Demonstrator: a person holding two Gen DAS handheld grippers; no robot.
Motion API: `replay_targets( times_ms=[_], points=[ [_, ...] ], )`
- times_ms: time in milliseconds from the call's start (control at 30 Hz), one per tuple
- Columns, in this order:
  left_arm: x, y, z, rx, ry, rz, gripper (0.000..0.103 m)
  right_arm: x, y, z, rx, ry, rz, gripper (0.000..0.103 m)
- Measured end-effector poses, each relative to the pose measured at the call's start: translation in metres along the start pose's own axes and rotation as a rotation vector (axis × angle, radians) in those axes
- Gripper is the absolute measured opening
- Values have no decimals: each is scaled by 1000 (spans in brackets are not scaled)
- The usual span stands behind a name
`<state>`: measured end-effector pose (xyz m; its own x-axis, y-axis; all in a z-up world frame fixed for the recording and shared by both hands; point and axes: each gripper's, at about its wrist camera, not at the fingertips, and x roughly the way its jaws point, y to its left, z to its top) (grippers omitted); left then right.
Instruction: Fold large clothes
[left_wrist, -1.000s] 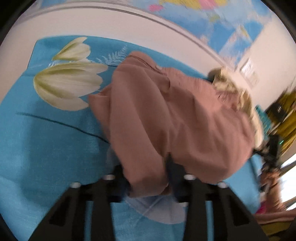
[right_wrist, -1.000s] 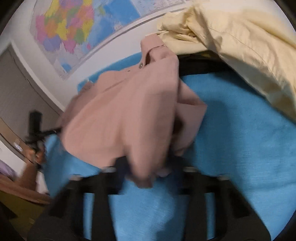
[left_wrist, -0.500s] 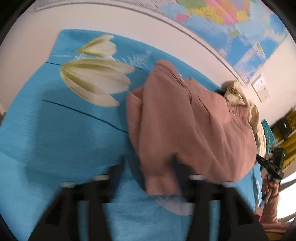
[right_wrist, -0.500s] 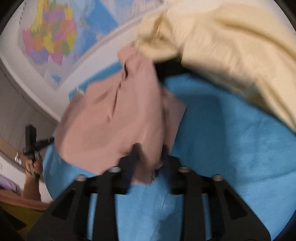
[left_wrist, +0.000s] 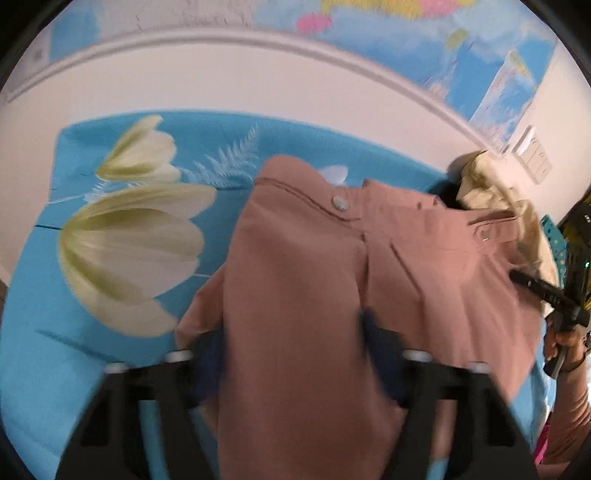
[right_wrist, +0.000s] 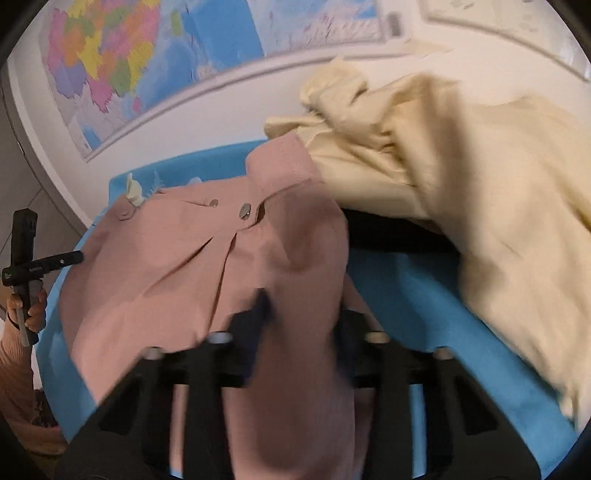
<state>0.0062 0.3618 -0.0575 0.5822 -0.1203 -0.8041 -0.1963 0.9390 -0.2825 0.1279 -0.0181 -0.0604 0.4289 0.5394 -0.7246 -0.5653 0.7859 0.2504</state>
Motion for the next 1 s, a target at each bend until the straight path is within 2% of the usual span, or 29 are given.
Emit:
replay_targets(
  times_ms=[33,67,167,200,267,333,367,433,467,500,533,600,633,733,833,900,1000],
  points=[
    [10,2,4,-21,23,-15,18,5,4,8,-5,-5,10,4],
    [12,5,6,-39,22,-14,12,5,7,15,-15,-20,20,3],
    [5,9,12,-59,-28,-5,6,-8,7,33,6,-144,86,3],
    [2,10,13,-68,-44,-7,6,-7,4,37,24,-151,94,3],
    [4,12,15,-80,-39,-1,7,15,-13,37,85,-76,60,3],
    [9,11,13,-65,-28,16,12,37,-31,27,151,16,79,5],
    [12,9,14,-61,-24,20,22,41,-37,22,175,26,88,4],
    [18,8,14,-60,-11,32,33,38,-47,13,232,7,132,5],
    [19,8,14,-62,-12,26,35,33,-50,11,260,-8,136,9],
    [18,8,14,-66,-21,18,35,27,-51,9,262,-19,119,25],
    [15,9,14,-68,-31,8,38,20,-49,8,252,-33,86,36],
    [6,8,13,-67,-58,14,43,2,-45,2,235,-70,63,43],
    [-1,8,12,-63,-78,26,48,-11,-41,-1,218,-97,64,43],
    [-24,4,4,-40,-136,24,49,-37,-16,-5,106,-166,31,43],
    [-37,-11,-4,22,-172,20,51,-43,16,1,-28,-191,9,42],
    [-36,-18,-5,50,-162,13,52,-33,35,8,-120,-177,-5,39],
    [-17,-22,-6,65,-115,22,52,-3,32,17,-126,-101,-20,38]
  ],
)
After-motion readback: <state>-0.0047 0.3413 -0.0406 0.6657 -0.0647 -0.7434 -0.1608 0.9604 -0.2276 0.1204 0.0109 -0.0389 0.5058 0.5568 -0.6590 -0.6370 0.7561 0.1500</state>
